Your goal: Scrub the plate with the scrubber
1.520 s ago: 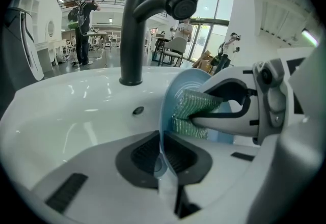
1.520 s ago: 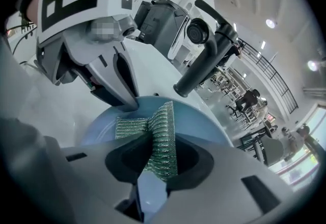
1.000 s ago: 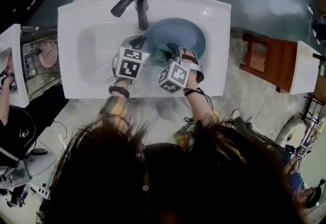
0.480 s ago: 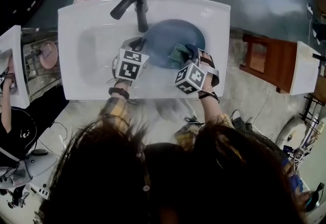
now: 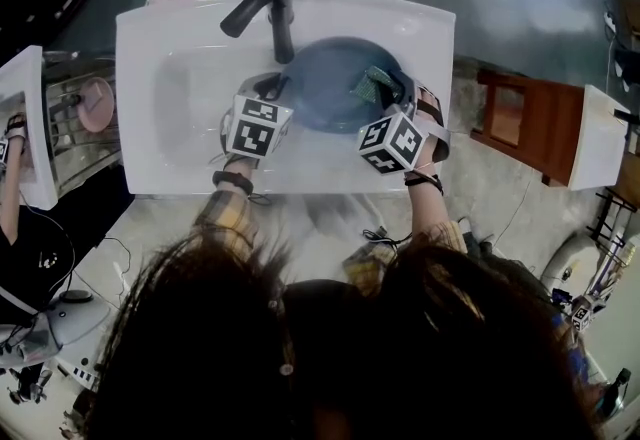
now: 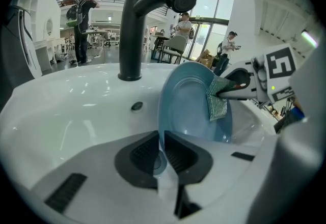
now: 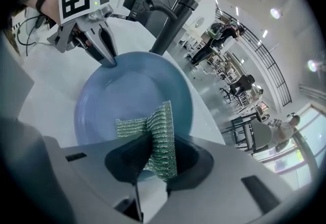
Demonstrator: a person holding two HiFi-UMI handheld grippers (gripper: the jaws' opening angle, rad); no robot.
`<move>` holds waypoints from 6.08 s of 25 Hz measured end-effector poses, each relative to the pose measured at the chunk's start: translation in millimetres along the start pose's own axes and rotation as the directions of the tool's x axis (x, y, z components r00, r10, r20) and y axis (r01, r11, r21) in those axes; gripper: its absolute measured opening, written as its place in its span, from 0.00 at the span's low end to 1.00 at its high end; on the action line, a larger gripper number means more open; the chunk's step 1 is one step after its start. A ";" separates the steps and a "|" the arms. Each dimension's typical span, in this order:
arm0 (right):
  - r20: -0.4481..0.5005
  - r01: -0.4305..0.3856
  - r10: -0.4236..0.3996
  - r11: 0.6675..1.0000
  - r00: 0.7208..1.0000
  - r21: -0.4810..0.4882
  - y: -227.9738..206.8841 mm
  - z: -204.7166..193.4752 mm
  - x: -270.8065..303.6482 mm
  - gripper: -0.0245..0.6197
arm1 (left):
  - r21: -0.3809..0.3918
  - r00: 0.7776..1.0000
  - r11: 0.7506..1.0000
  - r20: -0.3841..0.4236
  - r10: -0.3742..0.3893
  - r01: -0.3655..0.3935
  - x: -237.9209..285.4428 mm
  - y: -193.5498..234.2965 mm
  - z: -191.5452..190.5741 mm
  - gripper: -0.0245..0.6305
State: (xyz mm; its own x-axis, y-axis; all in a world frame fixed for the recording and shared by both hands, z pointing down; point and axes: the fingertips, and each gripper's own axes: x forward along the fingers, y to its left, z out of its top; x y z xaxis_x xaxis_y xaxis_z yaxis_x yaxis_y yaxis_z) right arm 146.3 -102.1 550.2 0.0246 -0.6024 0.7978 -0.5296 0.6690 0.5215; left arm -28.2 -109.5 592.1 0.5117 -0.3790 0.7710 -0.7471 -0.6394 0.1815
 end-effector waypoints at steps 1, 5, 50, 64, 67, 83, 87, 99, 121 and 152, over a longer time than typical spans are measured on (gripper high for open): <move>0.002 0.011 -0.011 1.000 1.000 -0.005 -3.6 3.1 -0.1 0.21 | 0.000 1.000 1.000 -0.001 0.000 0.000 0.0 0.0 -0.2 0.08; 0.031 0.054 -0.053 0.998 0.998 -0.022 -17.6 22.5 1.0 0.21 | 0.007 1.000 1.000 -0.005 -0.003 0.003 0.7 -0.7 0.0 0.08; 0.019 -0.223 0.223 0.975 0.975 -0.003 85.4 29.1 9.4 0.21 | 0.029 0.999 0.999 -0.032 -0.026 0.027 9.8 -6.7 -7.8 0.09; 0.069 -0.063 0.064 0.998 0.996 -0.015 10.0 50.5 5.9 0.21 | 0.022 0.999 1.000 -0.040 -0.021 0.022 8.2 -3.3 -8.2 0.10; 0.088 -0.024 0.025 1.000 0.996 -0.012 -3.6 58.1 3.6 0.21 | 0.021 0.999 1.000 -0.036 -0.017 0.018 10.9 -2.7 -10.2 0.10; 0.046 0.006 -0.008 0.998 0.999 0.055 -5.0 27.5 -4.8 0.21 | 0.046 0.997 0.999 -0.081 -0.014 0.018 7.4 -7.1 -19.8 0.10; 0.021 -0.026 0.025 0.998 0.999 0.057 15.2 15.0 -7.4 0.21 | 0.051 0.997 0.999 -0.075 0.009 -0.006 6.8 -3.4 -25.2 0.12; 0.037 -0.069 0.065 0.989 0.997 0.132 42.5 7.4 -35.8 0.21 | 0.058 0.999 0.998 -0.027 0.039 -0.037 -34.4 -7.2 -19.4 0.21; 0.424 -0.211 0.017 0.884 0.906 0.416 -39.2 107.7 -158.1 0.20 | 0.193 0.947 0.979 0.320 -0.007 -0.058 -145.7 -73.0 93.4 0.18; 0.806 -0.543 -0.152 0.666 0.573 0.511 -104.5 147.6 -280.5 0.20 | 0.170 0.739 0.977 0.640 -0.209 0.129 -266.1 -127.1 200.4 0.06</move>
State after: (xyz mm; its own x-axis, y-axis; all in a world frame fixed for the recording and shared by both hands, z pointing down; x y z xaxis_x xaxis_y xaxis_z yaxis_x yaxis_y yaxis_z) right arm 69.6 -67.3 227.3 -0.5887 -0.7971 0.1342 -0.7997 0.5502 -0.2403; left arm 15.6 -61.5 241.5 0.8057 -0.5752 0.1411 -0.5922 -0.7871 0.1728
